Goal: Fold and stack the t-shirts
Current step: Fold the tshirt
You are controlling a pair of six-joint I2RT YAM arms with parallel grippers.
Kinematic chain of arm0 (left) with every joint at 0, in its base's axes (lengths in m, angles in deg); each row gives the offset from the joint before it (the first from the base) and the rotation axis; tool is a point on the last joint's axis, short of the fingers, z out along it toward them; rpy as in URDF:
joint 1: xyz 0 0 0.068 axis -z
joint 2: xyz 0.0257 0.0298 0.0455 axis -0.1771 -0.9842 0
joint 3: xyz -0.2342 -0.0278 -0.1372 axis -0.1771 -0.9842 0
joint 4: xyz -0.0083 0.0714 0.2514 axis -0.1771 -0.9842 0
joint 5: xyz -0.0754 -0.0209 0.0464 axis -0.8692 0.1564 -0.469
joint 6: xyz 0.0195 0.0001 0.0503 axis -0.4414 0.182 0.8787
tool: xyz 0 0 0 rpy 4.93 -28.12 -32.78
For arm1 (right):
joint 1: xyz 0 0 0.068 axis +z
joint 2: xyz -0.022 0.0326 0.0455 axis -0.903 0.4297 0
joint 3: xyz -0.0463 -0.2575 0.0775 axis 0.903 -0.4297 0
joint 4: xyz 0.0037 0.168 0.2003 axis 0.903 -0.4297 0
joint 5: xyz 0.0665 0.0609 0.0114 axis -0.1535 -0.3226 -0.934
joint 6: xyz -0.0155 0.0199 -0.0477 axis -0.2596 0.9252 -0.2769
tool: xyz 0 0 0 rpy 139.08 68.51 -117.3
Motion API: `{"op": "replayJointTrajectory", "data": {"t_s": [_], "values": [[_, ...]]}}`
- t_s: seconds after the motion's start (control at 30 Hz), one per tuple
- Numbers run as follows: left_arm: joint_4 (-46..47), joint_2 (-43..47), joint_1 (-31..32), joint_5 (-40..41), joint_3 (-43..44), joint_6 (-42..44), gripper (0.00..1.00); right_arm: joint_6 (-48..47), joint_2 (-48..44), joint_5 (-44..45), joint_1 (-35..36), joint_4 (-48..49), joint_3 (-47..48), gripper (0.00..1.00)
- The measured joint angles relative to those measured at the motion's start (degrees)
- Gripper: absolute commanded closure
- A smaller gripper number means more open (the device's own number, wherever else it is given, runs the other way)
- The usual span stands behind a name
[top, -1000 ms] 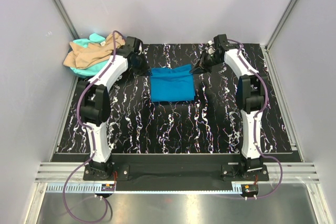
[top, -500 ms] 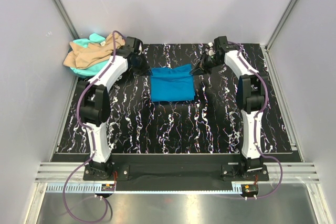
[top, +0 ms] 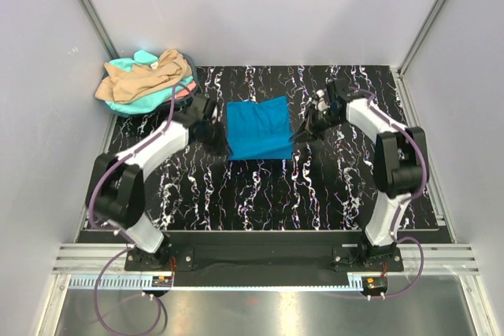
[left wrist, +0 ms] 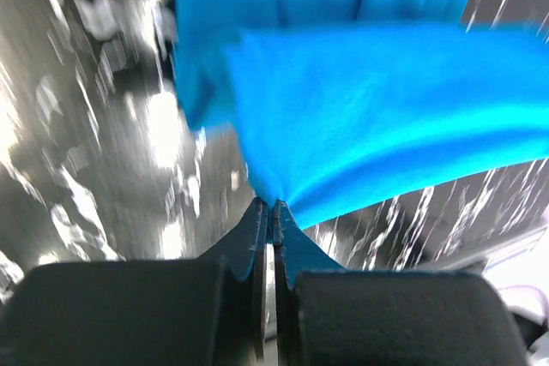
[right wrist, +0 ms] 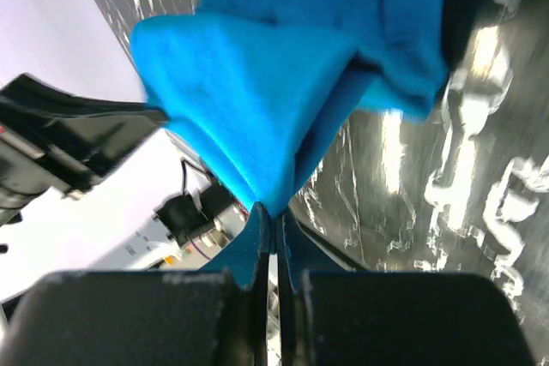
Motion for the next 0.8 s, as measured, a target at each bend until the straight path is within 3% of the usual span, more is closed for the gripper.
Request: {"op": "replayJointTrajectory", "data": {"t_s": [0.4,0.8], "values": [[0.55,22.73,11.82,0.28,-27.23,-8.07,1.00,4.15,-25.35,1.40,7.50,6.93,-36.15,1.00],[0.11,39.06,31.04,1.38,-43.34,-22.29,1.00,17.05,-47.06,4.04,18.49,12.31,-58.51,1.00]]}}
